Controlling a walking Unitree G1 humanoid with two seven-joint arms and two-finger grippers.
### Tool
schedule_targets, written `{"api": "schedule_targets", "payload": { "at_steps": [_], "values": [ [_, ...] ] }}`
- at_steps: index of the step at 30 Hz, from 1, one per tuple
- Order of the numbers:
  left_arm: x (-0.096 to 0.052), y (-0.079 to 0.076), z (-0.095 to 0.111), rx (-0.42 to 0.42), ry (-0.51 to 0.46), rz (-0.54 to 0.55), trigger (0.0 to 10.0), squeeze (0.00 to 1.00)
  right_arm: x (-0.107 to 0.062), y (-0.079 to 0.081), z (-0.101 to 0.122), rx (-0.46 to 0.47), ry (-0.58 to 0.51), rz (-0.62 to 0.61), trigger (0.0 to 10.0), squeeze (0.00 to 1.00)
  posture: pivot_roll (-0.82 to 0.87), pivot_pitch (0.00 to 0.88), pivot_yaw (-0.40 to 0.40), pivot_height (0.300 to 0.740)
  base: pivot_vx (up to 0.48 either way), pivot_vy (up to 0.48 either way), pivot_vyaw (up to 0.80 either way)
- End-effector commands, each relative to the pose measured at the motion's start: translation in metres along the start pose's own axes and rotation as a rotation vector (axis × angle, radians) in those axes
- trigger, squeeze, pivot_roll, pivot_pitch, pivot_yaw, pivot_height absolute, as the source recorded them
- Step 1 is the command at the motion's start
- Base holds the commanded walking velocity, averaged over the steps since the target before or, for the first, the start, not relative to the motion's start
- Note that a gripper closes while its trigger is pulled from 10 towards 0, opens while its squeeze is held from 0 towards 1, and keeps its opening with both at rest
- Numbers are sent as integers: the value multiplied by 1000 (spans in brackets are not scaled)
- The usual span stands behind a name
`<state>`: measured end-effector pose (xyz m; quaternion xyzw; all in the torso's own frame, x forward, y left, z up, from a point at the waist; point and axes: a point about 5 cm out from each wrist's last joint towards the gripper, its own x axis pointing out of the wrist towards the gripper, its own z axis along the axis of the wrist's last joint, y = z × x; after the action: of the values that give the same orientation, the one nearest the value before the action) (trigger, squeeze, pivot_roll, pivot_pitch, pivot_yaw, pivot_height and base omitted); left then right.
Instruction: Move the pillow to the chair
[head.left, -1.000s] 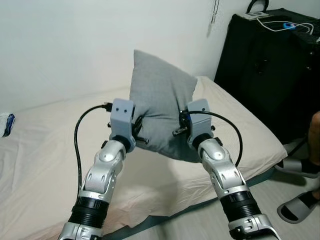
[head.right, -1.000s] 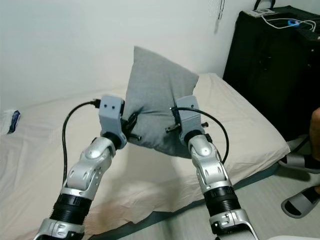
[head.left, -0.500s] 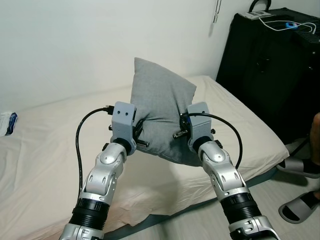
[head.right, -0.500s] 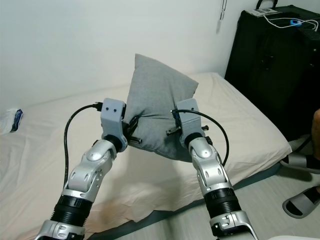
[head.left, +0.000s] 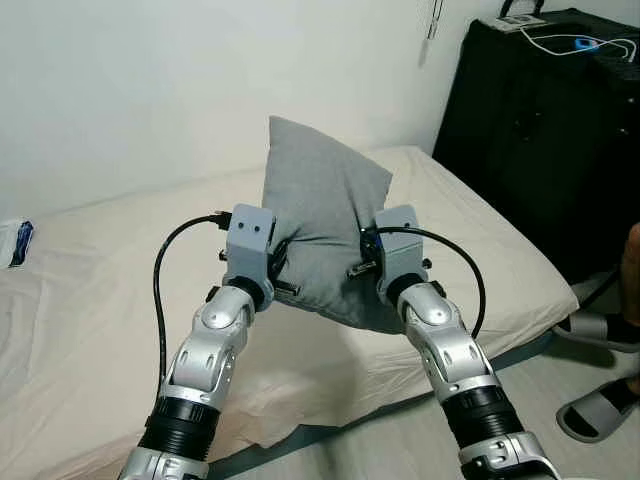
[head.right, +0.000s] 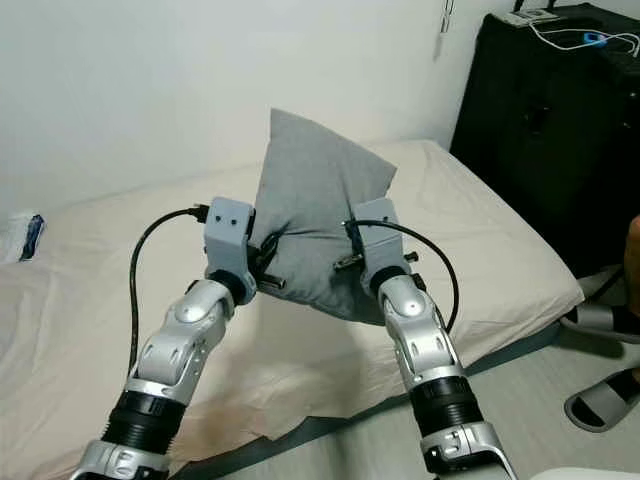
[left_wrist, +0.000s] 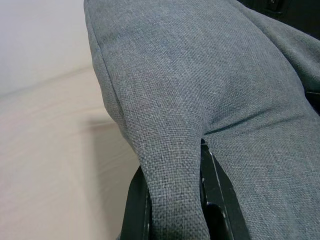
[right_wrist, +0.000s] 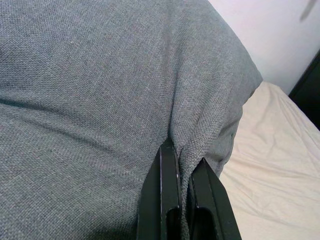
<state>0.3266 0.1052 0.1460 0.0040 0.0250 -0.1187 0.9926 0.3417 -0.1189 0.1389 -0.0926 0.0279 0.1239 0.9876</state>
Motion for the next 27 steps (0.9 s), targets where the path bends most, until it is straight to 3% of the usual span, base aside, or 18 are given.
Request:
{"api": "schedule_targets", "payload": {
  "at_steps": [1, 27],
  "values": [
    [-4, 25, 5, 30, -42, 120, 10000, 0, -4, -16, -7, -16, 29, -71, 10000, 0, 12, 62, -1, 740, 0, 0, 0],
    [-4, 24, 9, 22, -65, 116, 10000, 0, -5, -15, -7, -19, 31, -67, 10000, 0, 14, 59, -1, 740, 0, 0, 0]
  ]
}}
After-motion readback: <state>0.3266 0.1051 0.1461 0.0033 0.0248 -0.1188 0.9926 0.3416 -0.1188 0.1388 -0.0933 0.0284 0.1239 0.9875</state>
